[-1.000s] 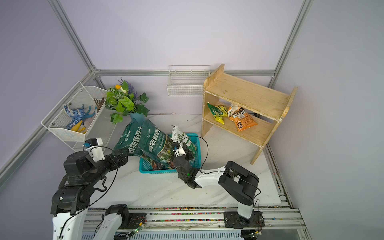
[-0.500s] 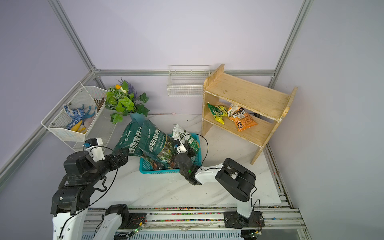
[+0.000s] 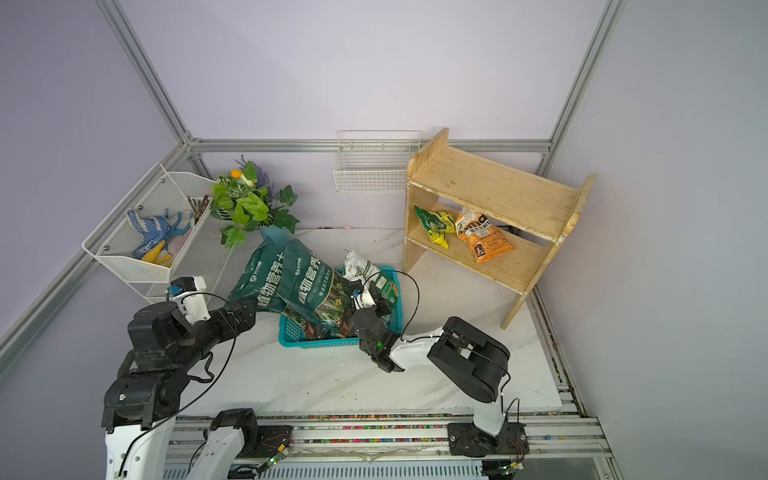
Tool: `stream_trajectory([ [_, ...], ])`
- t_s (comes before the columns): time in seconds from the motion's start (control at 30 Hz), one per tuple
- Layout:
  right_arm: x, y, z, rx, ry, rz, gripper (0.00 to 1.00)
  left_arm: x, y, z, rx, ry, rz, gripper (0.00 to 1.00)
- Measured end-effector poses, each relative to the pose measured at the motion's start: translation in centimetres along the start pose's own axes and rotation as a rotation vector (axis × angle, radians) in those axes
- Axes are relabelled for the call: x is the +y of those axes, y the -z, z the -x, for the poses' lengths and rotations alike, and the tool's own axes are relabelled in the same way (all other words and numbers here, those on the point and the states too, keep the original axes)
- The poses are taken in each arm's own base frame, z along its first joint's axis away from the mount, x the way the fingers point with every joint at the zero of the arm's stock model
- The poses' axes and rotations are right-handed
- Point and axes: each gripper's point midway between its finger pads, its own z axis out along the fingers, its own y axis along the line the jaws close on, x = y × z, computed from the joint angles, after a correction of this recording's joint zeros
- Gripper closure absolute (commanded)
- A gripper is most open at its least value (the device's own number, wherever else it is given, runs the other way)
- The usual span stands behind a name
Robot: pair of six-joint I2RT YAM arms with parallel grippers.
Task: Take down the fertilizer bag from the shelf
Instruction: Place the fertilizer bag in the storage box, then pick up the fertilizer bag from the shelf.
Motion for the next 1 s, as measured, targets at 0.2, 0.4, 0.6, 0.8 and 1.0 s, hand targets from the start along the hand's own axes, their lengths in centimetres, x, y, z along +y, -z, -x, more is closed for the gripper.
stream_trajectory([
  [0.2, 0.8, 2.1, -1.5, 0.038, 0.003, 0.102, 0.37, 0.0, 0.0, 0.0, 0.0, 0.0, 0.0, 0.0],
  [0.4, -0.9, 4.5, -1.1, 0.089, 0.039, 0.135, 0.26, 0.0, 0.0, 0.0, 0.0, 0.0, 0.001, 0.0],
  [0.6, -3.6, 6.9, 5.6, 0.025, -0.05, 0.168, 0.17, 0.0, 0.0, 0.0, -0.001, 0.001, 0.002, 0.0],
  [0.8, -8.7, 7.2, 16.2, -0.069, -0.201, 0.089, 0.1, 0.0, 0.0, 0.0, -0.001, 0.001, 0.002, 0.0],
  [1.0, -17.1, 3.3, 21.7, -0.021, -0.268, -0.134, 0.12, 0.0, 0.0, 0.0, -0.001, 0.001, 0.002, 0.0],
])
